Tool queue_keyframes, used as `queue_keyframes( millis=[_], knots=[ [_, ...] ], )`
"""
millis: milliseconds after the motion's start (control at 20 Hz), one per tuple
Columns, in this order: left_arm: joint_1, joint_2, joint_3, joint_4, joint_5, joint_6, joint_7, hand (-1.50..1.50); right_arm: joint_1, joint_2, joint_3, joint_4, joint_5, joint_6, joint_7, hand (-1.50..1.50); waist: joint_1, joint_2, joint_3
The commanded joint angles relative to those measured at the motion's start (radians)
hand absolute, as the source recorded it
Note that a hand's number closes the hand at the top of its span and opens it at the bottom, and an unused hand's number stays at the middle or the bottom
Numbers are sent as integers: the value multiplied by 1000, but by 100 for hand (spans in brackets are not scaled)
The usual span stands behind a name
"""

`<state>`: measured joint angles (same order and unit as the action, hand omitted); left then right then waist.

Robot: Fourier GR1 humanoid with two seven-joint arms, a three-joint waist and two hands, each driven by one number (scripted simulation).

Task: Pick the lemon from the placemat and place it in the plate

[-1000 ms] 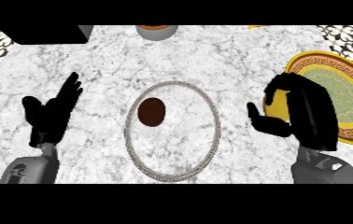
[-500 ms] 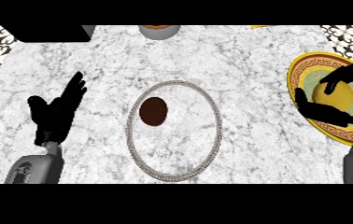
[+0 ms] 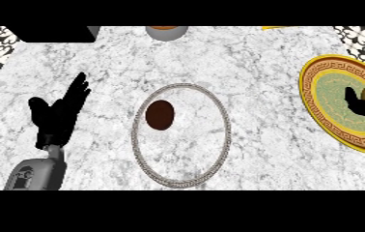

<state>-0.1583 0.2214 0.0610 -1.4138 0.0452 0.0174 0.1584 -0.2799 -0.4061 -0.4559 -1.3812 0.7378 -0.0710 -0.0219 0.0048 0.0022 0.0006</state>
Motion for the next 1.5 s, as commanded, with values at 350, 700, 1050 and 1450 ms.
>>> queue_keyframes(
  millis=[350,700,1050,1450],
  knots=[
    [-50,4,22,46,1,-17,-19,0,-152,-194,-67,563,-101,173,-208,-150,8,5,1],
    [16,-36,-16,6,-31,2,-23,0,-209,-216,-87,653,-146,72,-497,-150,6,1,1],
    [17,-6,30,3,-1,-13,-7,0,-222,-144,-171,493,-389,274,-541,-150,-15,-8,-2],
    [29,-12,14,-34,-18,-7,17,0,-172,-185,-281,505,-619,572,-244,-150,-17,-8,-1]
  ],
)
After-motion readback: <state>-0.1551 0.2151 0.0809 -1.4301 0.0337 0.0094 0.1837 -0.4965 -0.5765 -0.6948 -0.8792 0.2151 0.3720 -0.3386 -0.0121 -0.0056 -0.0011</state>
